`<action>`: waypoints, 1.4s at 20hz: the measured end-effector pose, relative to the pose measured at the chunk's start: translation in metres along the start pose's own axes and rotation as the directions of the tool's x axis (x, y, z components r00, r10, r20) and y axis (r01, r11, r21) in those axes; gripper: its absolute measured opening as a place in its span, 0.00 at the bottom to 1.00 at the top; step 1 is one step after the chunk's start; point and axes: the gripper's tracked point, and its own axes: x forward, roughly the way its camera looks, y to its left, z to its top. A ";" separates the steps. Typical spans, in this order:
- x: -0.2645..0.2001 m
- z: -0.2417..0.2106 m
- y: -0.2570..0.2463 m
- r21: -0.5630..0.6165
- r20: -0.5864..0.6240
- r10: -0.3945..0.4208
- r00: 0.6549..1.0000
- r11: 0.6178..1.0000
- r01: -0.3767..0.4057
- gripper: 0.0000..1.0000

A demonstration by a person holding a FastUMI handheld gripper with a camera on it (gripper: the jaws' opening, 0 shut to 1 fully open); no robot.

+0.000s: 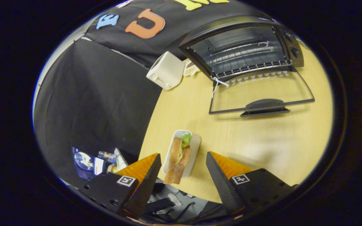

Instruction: Open the toaster oven, put the food inside, and close the toaster oven door.

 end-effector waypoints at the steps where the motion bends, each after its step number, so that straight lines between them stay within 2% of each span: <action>1: 0.003 0.000 0.002 -0.002 -0.017 0.002 1.000 1.000 -0.002 0.95; 7: 0.022 -0.004 0.005 -0.016 -0.091 -0.038 0.995 0.999 0.037 0.85; 9: 0.029 -0.004 0.005 -0.026 -0.102 -0.041 0.994 0.999 0.039 0.79; 13: 0.035 -0.016 0.003 -0.021 -0.164 -0.035 0.986 0.999 0.032 0.59; 16: 0.035 -0.020 0.007 -0.004 -0.193 -0.003 0.981 1.000 0.003 0.52; 20: 0.029 -0.016 0.011 -0.023 -0.170 0.018 0.985 0.999 -0.022 0.41; 23: 0.016 -0.011 0.018 -0.031 -0.146 0.036 0.989 0.999 -0.041 0.40; 28: 0.000 0.006 0.029 0.034 -0.096 0.093 0.991 0.995 -0.090 0.40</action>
